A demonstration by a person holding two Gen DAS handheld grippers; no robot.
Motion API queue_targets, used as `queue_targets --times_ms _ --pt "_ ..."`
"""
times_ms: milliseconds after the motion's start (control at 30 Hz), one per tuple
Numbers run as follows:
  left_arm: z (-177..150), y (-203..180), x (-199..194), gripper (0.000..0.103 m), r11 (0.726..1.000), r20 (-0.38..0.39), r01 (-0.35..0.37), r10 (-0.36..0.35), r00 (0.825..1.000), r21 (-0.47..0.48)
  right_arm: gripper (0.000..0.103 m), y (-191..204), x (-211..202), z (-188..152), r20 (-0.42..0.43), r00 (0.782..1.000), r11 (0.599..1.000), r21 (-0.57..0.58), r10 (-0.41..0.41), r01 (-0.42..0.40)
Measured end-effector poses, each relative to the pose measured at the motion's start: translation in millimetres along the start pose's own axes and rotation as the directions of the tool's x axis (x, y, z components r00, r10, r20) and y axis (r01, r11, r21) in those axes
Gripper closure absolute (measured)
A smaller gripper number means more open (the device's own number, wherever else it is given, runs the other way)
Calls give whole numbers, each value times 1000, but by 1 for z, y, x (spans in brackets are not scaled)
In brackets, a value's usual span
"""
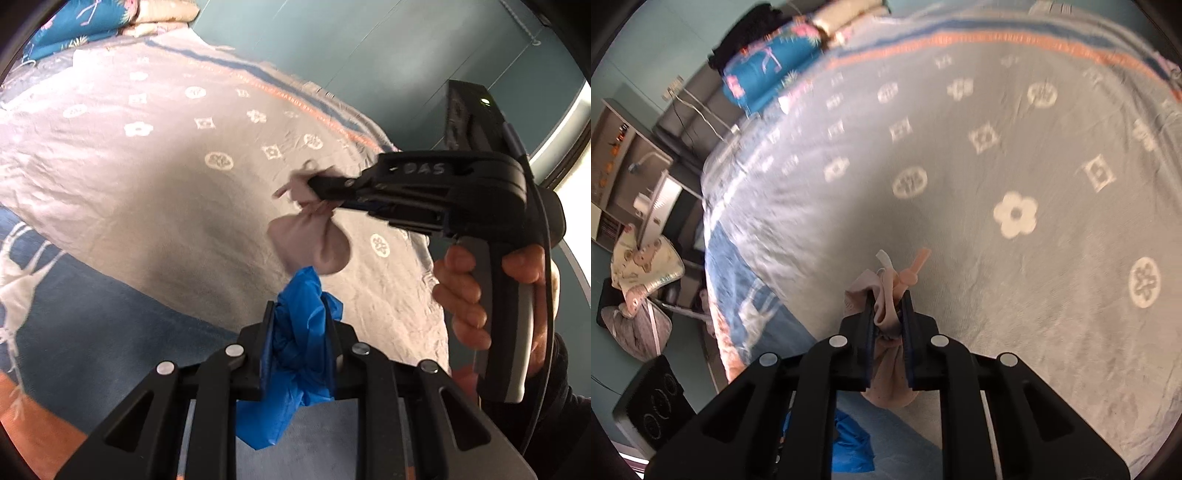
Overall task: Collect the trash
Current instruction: 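Lift the blue and pink cloths with both tools and carry them over the bin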
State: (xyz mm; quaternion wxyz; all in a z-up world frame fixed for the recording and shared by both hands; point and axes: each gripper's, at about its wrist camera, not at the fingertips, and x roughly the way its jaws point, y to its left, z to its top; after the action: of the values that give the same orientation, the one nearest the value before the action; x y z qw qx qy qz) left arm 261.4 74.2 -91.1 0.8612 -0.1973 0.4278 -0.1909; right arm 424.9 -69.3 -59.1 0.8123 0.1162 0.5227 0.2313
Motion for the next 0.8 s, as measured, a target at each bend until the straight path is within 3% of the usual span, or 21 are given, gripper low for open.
queue_targets --times_ms 267,467,800 --pt "6 -18 -50 83 1000 101 -12 10 995 26 91 12 -66 -3 117 991 998 -18 62 -60" --pt "7 -46 -90 83 995 187 -74 60 981 70 91 22 -117 -18 175 980 995 -36 96 -91" --pt "-7 -107 -138 83 977 309 -108 48 950 181 91 23 -204 -64 292 947 991 -53 136 -126"
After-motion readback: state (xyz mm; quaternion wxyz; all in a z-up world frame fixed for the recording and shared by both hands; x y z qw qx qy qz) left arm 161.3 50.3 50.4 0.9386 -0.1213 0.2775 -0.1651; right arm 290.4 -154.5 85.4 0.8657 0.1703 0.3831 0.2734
